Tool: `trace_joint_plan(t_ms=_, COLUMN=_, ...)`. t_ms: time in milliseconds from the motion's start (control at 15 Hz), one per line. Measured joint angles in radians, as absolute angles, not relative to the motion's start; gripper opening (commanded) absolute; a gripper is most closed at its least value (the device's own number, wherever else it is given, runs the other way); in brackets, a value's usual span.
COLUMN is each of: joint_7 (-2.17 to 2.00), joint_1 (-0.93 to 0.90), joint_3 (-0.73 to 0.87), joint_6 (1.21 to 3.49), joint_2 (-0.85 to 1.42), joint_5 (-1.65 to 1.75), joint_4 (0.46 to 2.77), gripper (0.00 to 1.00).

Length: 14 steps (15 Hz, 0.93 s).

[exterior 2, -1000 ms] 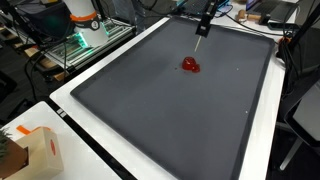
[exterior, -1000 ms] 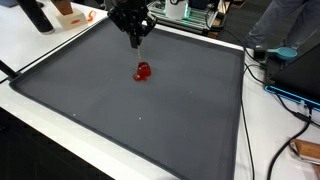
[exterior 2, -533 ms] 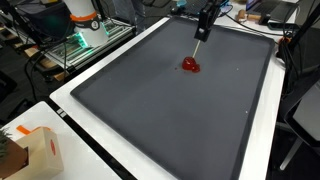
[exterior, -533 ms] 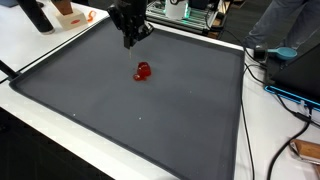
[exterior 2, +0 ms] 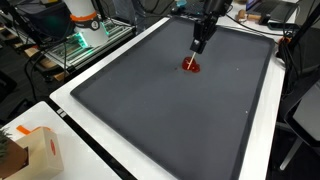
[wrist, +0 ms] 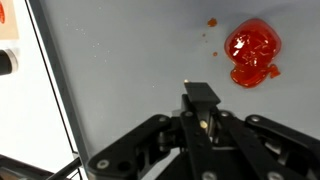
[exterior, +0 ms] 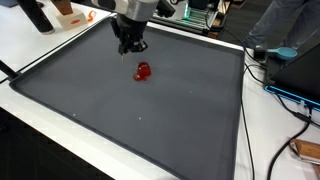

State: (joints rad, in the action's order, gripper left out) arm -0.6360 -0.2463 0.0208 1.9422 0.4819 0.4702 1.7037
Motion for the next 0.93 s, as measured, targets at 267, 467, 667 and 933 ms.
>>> trace_joint_plan(t_ms=267, joint_7=-0.767, joint_1=-0.275, joint_3=0.047, joint_6=1.943, joint_2=0.528, joint_5=0.562, joint_4=1.703, gripper=0.03)
trace_joint_plan(t_ms=467, joint_7=-0.843, joint_1=-0.285, joint_3=0.055, joint_6=1.943, joint_2=0.562, joint_5=0.616, joint_4=1.701, gripper=0.03)
trace_joint_plan(t_ms=667, joint_7=-0.892, joint_1=-0.288, joint_3=0.055, joint_6=1.943, joint_2=0.589, joint_5=0.651, joint_4=1.697, gripper=0.03)
trace_joint_plan(t_ms=933, joint_7=-0.914, joint_1=-0.291, joint_3=0.055, joint_6=1.943, joint_2=0.617, joint_5=0.664, joint_4=1.684, gripper=0.03)
